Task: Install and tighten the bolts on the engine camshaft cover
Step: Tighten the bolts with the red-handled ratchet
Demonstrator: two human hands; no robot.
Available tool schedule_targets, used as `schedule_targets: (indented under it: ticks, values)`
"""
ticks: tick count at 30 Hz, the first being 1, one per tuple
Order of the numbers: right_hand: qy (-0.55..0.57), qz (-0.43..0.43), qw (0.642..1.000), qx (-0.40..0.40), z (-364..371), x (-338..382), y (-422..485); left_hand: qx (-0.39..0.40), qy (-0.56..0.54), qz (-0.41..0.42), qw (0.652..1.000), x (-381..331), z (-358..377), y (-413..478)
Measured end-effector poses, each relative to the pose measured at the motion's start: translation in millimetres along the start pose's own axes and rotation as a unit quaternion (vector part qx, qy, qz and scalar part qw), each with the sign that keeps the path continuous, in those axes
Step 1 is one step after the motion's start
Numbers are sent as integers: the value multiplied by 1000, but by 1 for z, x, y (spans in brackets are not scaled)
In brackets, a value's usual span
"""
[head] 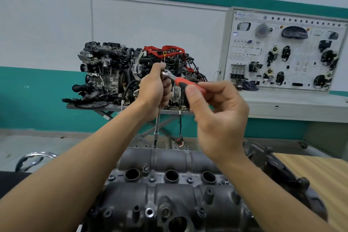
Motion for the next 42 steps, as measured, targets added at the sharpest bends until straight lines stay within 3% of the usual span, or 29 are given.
schedule_targets:
  ticks: [5, 10, 13, 16, 20, 32, 37, 42]
  values:
    - [-9, -44, 999, 19, 29, 7, -5, -31, -50, -21, 998, 1, -11, 3]
    - [-29, -53, 998, 19, 49, 7, -10, 9, -66, -46, 997, -3, -7, -3]
    - [-43, -31, 998, 41, 49, 7, -7, -38, -38, -28, 998, -7, -15, -6]
    - [-43, -19, 997, 67, 40, 12, 0, -21, -94, -43, 994, 2, -14, -2]
    - [-53, 4, 999, 3, 5, 11, 16, 50, -56, -8, 997, 1, -8, 0]
    - [37, 207, 966, -152, -55, -49, 28, 51, -18, 7, 998, -2, 0, -3]
    - [32, 125, 983, -131, -50, -37, 20, 44, -2, 18, 999, -4, 2, -4]
    - [26, 113, 988, -100, -52, -37, 25, 43, 10, 19, 999, -6, 1, -5]
Point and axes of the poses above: each hand's wrist, its own y-axis towards the middle knuckle, its own z-axis out of the palm, x = y × z, the point moved 8 cm from there along y, towards the middle knuckle, and after that the axes turned 15 degrees about y, right-handed, at the moved point
